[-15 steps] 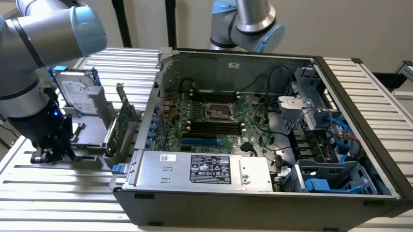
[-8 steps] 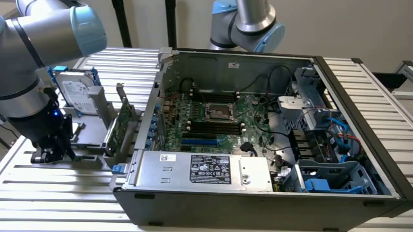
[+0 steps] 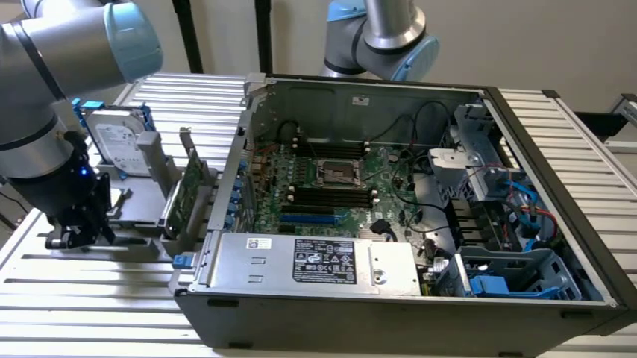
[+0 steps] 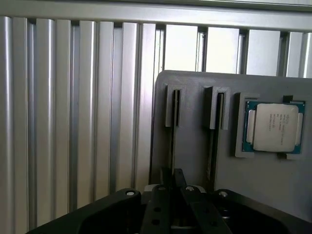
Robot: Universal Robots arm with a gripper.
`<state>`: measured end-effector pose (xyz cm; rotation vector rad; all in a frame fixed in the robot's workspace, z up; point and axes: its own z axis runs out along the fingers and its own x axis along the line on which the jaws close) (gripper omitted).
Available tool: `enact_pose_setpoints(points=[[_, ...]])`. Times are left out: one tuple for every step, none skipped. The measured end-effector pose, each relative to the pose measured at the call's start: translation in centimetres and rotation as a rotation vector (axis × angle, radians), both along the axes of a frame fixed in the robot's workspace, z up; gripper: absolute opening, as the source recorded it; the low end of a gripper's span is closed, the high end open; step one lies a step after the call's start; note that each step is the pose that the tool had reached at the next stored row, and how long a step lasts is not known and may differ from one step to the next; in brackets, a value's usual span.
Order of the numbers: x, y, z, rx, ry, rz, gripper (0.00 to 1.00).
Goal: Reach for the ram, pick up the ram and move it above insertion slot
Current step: 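Pick up the ram and move it above insertion slot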
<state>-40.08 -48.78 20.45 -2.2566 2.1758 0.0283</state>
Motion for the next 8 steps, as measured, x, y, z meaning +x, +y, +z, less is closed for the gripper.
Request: enact_pose_setpoints(points=[[0.0, 0.00, 0.20, 0.0013, -0.0001, 0.000, 0.14], [0.0, 0.00, 0.42, 0.0025, -0.0001, 0.000, 0.14], [0.0, 0.00, 0.67, 0.0039, 0.0000, 0.000, 0.14], [0.0, 0.00, 0.95, 0.0057, 0.0000, 0.000, 0.14], [0.0, -0.01, 1.25, 0.0075, -0.0001, 0.000, 0.14], [0.0, -0.01, 1.57, 0.0090, 0.0000, 0.000, 0.14], [0.0, -0.02, 1.89, 0.0107, 0.0000, 0.000, 0.14], [0.0, -0.04, 2.25, 0.0122, -0.0001, 0.000, 0.14]])
